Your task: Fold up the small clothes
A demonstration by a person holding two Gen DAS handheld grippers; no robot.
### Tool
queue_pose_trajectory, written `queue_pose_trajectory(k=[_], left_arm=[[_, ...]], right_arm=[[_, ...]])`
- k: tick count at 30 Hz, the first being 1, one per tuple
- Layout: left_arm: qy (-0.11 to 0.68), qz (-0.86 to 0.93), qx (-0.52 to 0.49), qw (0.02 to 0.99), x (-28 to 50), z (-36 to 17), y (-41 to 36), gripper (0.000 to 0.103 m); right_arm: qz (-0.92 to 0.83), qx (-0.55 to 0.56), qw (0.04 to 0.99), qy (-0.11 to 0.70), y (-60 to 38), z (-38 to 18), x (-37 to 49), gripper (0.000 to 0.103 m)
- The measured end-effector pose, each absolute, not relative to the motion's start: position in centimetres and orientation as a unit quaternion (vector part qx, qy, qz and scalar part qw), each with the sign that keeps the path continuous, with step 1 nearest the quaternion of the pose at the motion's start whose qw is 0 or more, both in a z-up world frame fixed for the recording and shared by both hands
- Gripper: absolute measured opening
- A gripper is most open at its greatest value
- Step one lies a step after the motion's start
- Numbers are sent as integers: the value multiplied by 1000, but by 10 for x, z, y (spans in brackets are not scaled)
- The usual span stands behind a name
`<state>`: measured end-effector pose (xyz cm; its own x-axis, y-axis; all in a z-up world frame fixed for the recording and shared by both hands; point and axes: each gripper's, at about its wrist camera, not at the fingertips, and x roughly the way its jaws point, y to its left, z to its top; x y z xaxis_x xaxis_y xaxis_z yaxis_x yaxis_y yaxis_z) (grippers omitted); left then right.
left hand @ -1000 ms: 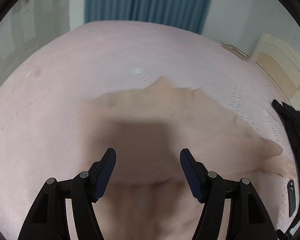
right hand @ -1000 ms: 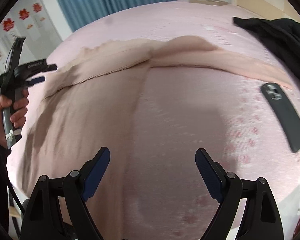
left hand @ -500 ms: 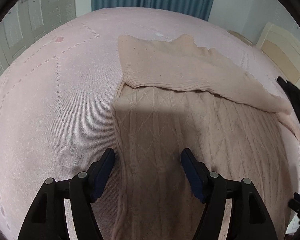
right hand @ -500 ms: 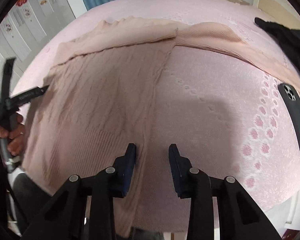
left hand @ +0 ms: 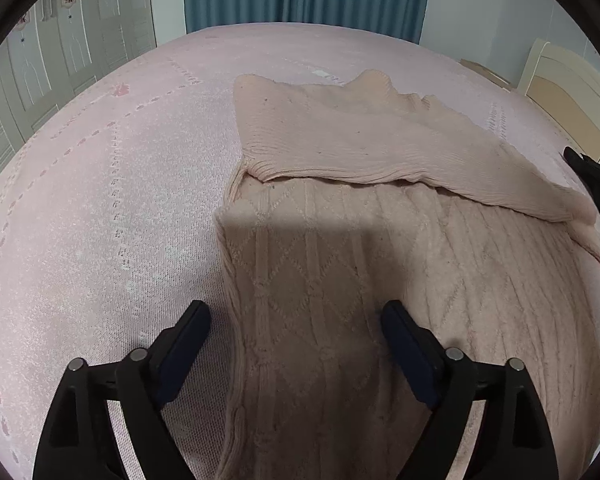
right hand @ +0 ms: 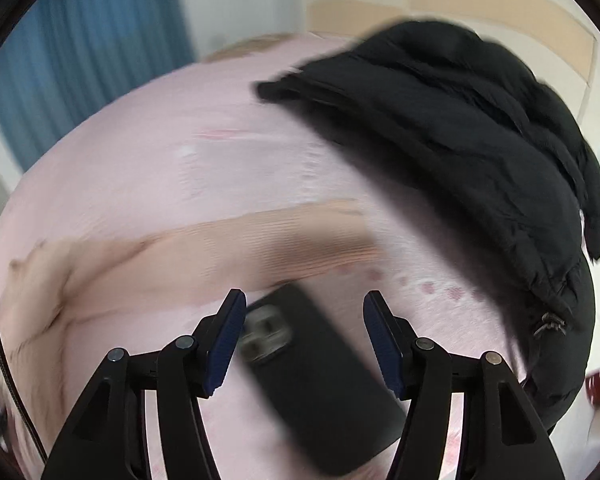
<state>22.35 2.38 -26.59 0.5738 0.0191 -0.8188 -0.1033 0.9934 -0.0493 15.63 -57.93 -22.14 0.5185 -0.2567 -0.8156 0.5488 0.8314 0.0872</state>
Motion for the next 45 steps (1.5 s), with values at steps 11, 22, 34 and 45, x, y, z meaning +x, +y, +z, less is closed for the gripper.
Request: queue_pose_trajectory(k=[11, 22, 34, 45], left_arm=[[460, 40, -48, 886, 226, -268, 23, 95], [458, 38, -54, 886, 225, -269, 23, 96], [454, 20, -86, 887, 220, -264, 33, 95], [425, -11, -144, 894, 188, -246, 95, 95]], right_arm=[[-249, 225, 815, 473, -621, -284, 208, 59], [-306, 137, 828, 449, -616, -260, 234, 8], [-243, 29, 906, 345, -468, -121, 275, 8], [-2, 5, 955, 297, -186, -59, 332, 8]])
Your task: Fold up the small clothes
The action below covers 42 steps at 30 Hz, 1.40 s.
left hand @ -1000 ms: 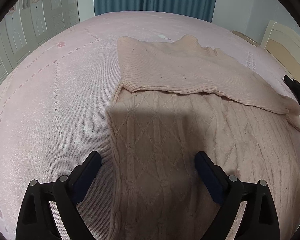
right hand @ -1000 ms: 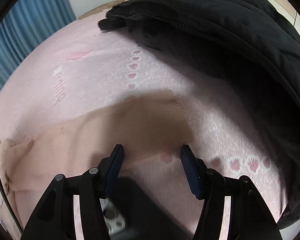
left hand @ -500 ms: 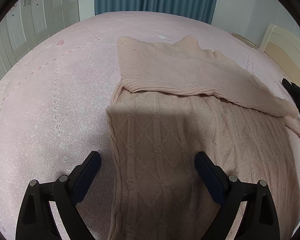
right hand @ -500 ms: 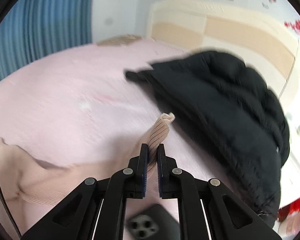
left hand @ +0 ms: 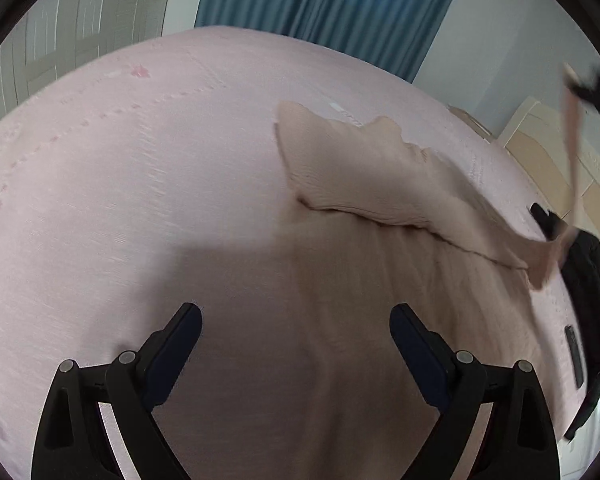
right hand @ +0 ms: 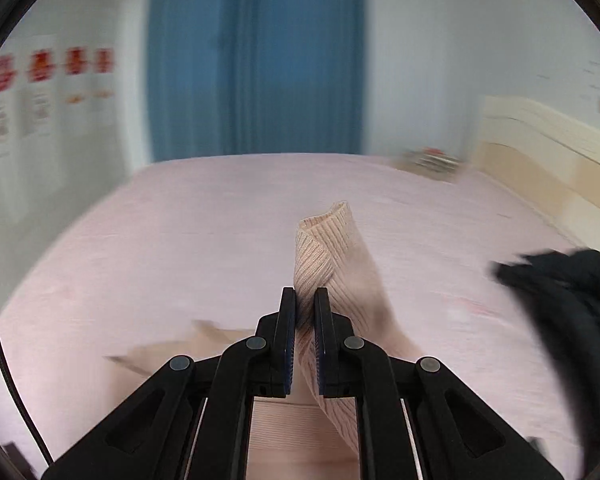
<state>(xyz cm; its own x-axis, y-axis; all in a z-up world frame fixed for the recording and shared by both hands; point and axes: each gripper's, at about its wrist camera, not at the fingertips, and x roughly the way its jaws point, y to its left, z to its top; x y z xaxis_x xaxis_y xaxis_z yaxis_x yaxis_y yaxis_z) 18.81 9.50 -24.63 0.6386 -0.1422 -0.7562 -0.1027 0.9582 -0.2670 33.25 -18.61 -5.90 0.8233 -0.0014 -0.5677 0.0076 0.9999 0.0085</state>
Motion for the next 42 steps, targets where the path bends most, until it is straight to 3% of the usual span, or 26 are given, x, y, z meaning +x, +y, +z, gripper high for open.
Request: queue_pose_trajectory(k=[4, 7, 8, 20, 27, 31, 40, 42], left_arm=[[425, 7, -130, 896, 174, -247, 123, 95], [429, 16, -125, 894, 169, -248, 138, 95], [429, 17, -123, 895, 167, -248, 141, 95], [408, -48, -123, 904, 231, -230, 102, 93], [409, -54, -153, 898, 294, -224, 84, 60], [415, -52, -174, 892, 307, -232, 87, 53], [413, -30, -178, 893, 333, -244, 82, 53], [413, -25, -182, 892, 341, -243, 84, 43]], right_arm=[[80, 8, 940, 333, -93, -94, 343, 10], [137, 5, 908, 395, -46, -141, 349, 33], [149, 10, 900, 411, -42, -154, 349, 36], [-8, 42, 889, 456, -257, -210, 299, 40], [-39, 47, 873, 484, -315, -262, 274, 44], [-31, 60, 876, 478, -319, -280, 275, 44], [-11, 107, 884, 454, -309, -282, 305, 44], [-15, 112, 884, 454, -311, -284, 310, 44]])
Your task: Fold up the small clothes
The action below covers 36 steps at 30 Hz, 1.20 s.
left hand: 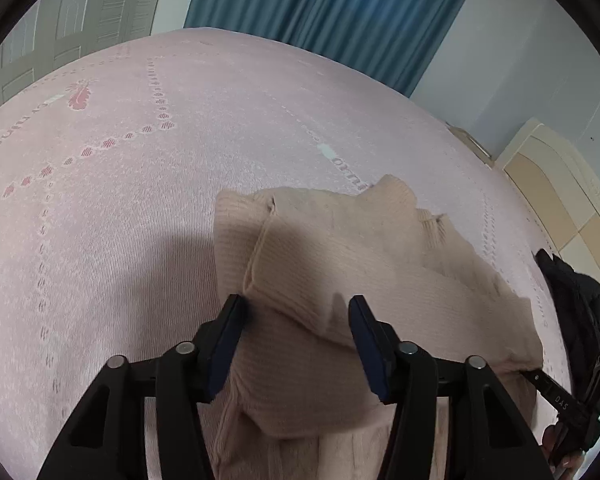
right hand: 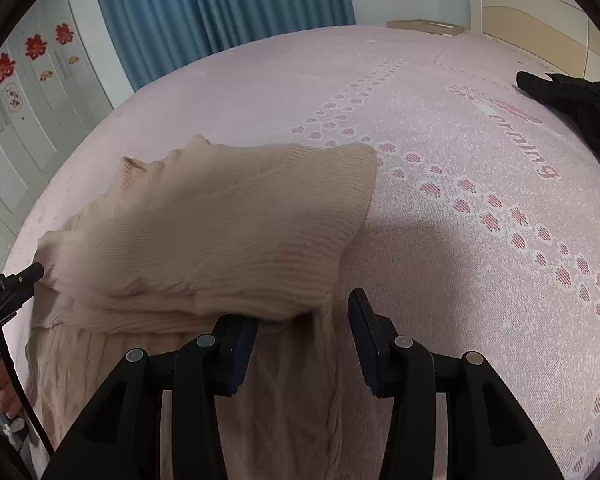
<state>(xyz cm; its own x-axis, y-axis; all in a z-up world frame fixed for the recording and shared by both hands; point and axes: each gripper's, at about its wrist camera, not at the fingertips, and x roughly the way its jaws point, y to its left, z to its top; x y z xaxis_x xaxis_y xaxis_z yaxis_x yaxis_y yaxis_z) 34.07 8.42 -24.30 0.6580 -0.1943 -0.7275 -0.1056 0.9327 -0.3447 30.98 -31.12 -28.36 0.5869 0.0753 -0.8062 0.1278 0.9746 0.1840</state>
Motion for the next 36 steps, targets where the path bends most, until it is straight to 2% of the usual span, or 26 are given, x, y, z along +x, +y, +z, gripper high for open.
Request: queue_pose_trajectory(k=[1, 2, 3, 5, 14, 24, 29, 31, 33, 34, 36], left_arm=[[414, -21, -183, 892, 344, -243, 85, 39], [415, -16, -184, 891, 346, -243, 86, 25], [413, -16, -187, 891, 348, -242, 87, 19], [404, -22, -195, 893, 345, -236, 88, 15], [383, -50, -195, 902, 298, -213, 78, 14], [402, -33, -177, 898, 311, -212, 77, 14], [438, -15, -197, 877, 320, -231, 85, 17], [435, -19, -200, 878, 314, -234, 86, 25], [428, -28, -198, 881, 309, -236, 84, 49], [427, -26, -192, 883, 309, -237, 81, 52], [428, -27, -186, 884, 311, -238, 78, 53]], right_arm=[[-19, 114, 884, 453, -313, -283, 311, 44], [-25, 117, 885, 449, -316, -281, 312, 44], [-28, 120, 887, 446, -319, -280, 312, 44], [-34, 128, 889, 438, -324, -277, 309, 45], [-44, 158, 883, 440, -336, -276, 289, 44], [-35, 136, 886, 442, -332, -263, 283, 44], [-33, 132, 887, 440, -331, -263, 282, 44], [-32, 133, 888, 439, -332, -264, 282, 44], [-32, 130, 889, 439, -331, -265, 282, 44], [-34, 127, 888, 440, -331, -267, 283, 44], [-38, 125, 886, 445, -332, -270, 286, 44]])
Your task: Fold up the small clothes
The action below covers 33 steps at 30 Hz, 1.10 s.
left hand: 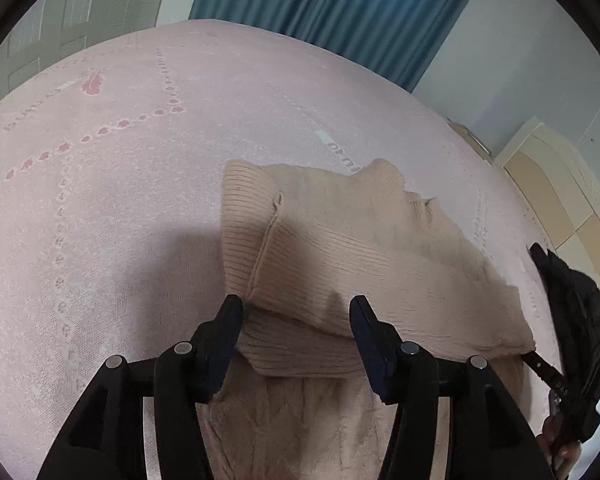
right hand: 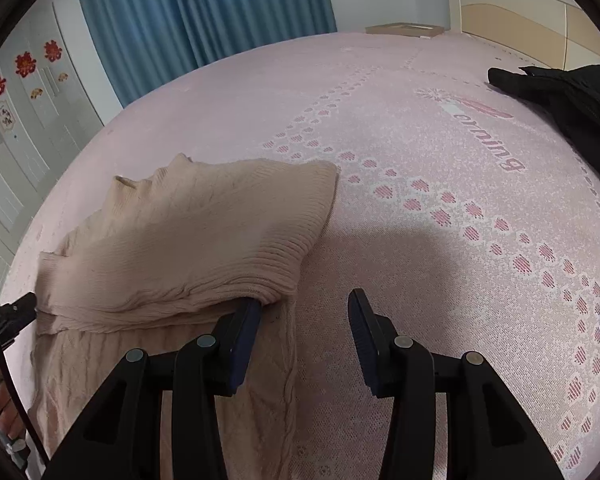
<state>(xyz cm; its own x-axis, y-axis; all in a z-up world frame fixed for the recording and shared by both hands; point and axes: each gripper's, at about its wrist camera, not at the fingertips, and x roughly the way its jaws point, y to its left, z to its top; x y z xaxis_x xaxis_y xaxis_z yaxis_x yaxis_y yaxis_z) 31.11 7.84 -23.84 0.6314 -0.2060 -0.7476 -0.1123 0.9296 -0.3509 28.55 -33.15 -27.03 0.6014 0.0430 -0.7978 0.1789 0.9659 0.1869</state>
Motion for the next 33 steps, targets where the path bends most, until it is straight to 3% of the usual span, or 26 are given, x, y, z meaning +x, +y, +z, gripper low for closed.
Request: queue_pose_trajectory(k=[5, 7, 9, 10, 16, 22, 28, 33], left_arm=[[425, -25, -208, 881, 319, -243, 80, 51], [417, -17, -210, 884, 322, -241, 81, 37], [410, -16, -214, 887, 322, -237, 84, 12], [405, -27, -218, 888, 321, -233, 86, 7], [390, -40, -210, 895, 303, -218, 87, 7], [418, -17, -175, 891, 291, -238, 80, 8], [399, 7, -135, 907, 307, -237, 76, 37], [402, 33, -92, 910, 331, -247, 73, 39]], right_arm=[[-39, 132, 885, 445, -333, -271, 283, 44], [-39, 130, 885, 445, -333, -271, 282, 44], [-40, 126, 885, 446, -333, -271, 282, 44], [-40, 127, 886, 445, -333, -271, 282, 44], [-36, 129, 887, 442, -337, -263, 293, 45], [-30, 97, 892, 440, -336, -259, 271, 44], [-19, 105, 907, 408, -343, -241, 273, 48], [-11, 88, 900, 428, -328, -257, 311, 49]])
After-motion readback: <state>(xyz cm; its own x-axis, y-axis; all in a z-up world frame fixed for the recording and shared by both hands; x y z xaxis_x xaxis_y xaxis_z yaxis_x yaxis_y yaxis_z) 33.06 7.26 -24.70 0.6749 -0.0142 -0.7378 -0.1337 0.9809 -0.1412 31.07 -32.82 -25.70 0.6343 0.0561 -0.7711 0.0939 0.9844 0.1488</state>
